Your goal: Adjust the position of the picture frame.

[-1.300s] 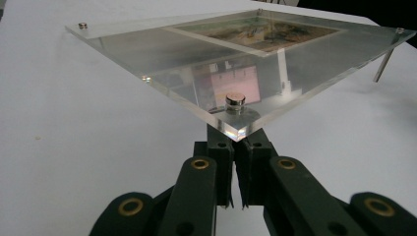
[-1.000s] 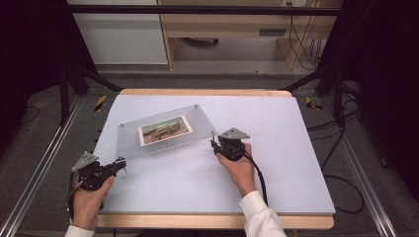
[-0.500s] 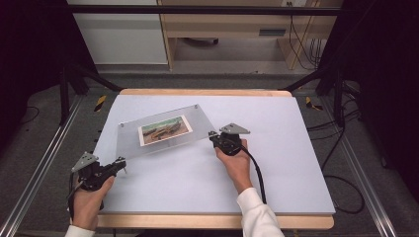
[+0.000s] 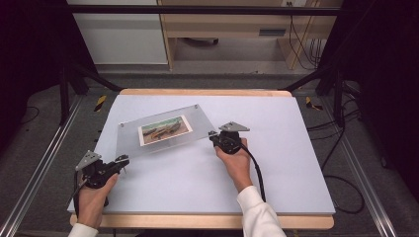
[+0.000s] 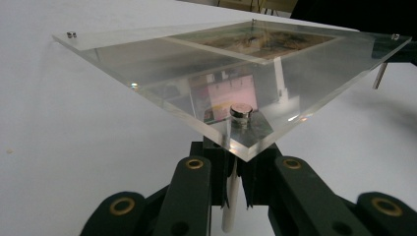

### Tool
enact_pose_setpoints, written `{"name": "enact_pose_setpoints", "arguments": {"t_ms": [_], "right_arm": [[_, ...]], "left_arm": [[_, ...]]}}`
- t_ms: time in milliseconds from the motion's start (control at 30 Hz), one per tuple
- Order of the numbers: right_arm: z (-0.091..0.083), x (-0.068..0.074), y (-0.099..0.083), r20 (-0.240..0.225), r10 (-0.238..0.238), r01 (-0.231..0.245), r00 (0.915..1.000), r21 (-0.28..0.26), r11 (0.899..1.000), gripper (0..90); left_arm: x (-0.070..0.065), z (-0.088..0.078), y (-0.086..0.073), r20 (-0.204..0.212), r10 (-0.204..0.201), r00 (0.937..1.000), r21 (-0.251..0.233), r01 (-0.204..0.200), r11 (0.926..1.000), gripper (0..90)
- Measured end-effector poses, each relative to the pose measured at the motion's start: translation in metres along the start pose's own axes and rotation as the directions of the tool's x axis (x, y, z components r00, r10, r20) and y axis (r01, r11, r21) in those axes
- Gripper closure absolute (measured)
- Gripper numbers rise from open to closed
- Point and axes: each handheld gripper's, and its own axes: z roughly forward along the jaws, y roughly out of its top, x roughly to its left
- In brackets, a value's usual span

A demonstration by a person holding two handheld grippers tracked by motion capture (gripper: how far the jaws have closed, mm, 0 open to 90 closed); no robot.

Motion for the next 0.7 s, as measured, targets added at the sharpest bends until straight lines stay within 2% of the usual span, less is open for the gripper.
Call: {"name": "enact_pose_setpoints", "arguments": {"t_ms": [200, 333, 500, 700], "right_arm": [[0.0001, 0.0006, 0.0002, 0.001, 0.003, -0.003, 1.0000, 0.001, 1.000, 85.0], [0.0006, 0.0013, 0.0005, -0.001, 0.007, -0.007, 1.0000, -0.005, 1.000, 84.6], [0.0026, 0.0003, 0.0007, 0.009, 0.011, -0.011, 0.9999, -0.006, 1.000, 78.8], [0.0050, 0.0013, 0.0004, 0.004, -0.015, 0.015, 0.9999, -0.014, 1.000, 84.7]], "left_arm": [[-0.0009, 0.0048, 0.0012, -0.008, 0.019, 0.9998, -0.017, -0.019, 0.9997, 83.2], [-0.0007, 0.0040, 0.0011, -0.013, 0.012, 0.9998, -0.023, -0.013, 0.9997, 83.7], [-0.0014, 0.0040, 0.0011, -0.019, 0.012, 0.9998, -0.019, -0.012, 0.9998, 83.8], [-0.0018, 0.0042, 0.0009, -0.023, 0.013, 0.9996, -0.015, -0.014, 0.9998, 83.7]]}}
